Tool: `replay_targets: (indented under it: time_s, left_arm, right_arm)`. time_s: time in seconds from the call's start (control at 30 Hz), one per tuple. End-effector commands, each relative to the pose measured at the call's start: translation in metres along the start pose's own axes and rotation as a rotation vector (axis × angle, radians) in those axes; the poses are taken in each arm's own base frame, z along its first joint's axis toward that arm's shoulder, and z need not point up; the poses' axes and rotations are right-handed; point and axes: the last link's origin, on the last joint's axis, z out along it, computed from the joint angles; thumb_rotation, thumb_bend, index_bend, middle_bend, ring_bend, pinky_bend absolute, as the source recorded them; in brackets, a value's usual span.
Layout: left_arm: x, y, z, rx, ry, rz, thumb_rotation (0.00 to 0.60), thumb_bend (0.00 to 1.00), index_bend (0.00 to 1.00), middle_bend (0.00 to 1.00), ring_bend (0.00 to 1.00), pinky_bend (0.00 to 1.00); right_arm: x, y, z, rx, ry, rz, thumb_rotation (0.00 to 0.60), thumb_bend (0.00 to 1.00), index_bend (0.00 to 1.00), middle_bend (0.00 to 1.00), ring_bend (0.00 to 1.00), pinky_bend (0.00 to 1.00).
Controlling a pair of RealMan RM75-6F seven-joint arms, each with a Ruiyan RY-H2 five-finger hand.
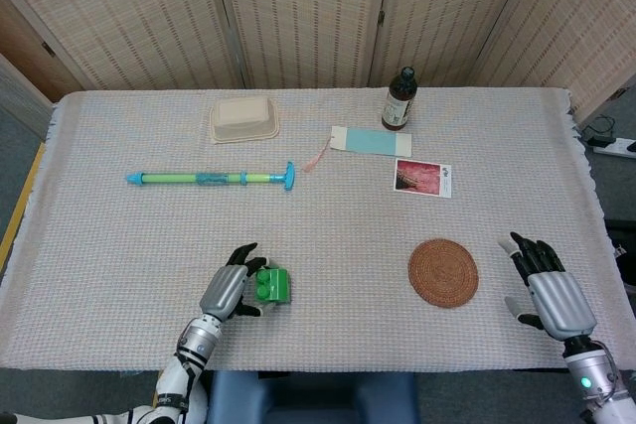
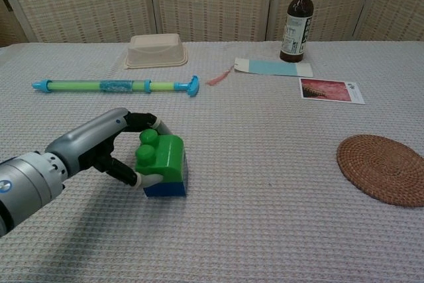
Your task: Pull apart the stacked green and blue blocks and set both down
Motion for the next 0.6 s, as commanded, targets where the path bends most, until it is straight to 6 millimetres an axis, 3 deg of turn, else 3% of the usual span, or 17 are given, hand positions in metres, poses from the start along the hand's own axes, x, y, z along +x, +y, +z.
replay_targets:
  time_s: [0.03,0.27,0.43,0.6]
  left_arm:
    - [0.000,-0.002,-0.001,0.001,0.025,-0.025,0.600,0.31,0.55,0.59,0.14,0.00]
    - [0.004,-0.001,-0.011,-0.029,0.059,-0.103,0.600,0.34,0.67,0.75,0.24,0.00]
    - [0.010,0.007,-0.021,-0.052,0.071,-0.182,0.600,0.34,0.71,0.80,0.28,0.00]
    - [0.018,0.013,-0.019,-0.068,0.112,-0.201,0.600,0.35,0.72,0.80,0.30,0.00]
  right_arm:
    - [-0.001,0.000,0.001,0.002,-0.003,-0.001,0.600,0.41,0.00,0.00,0.00,0.00]
    - [-0.013,-0.008,0.018,0.078,-0.073,0.094,0.600,0.41,0.00,0.00,0.00,0.00]
    - [-0.025,-0.030,0.045,0.227,-0.175,0.324,0.600,0.41,0.00,0.00,0.00,0.00]
    - [-0.041,-0.058,0.068,0.317,-0.342,0.511,0.600,0.41,0.00,0.00,0.00,0.00]
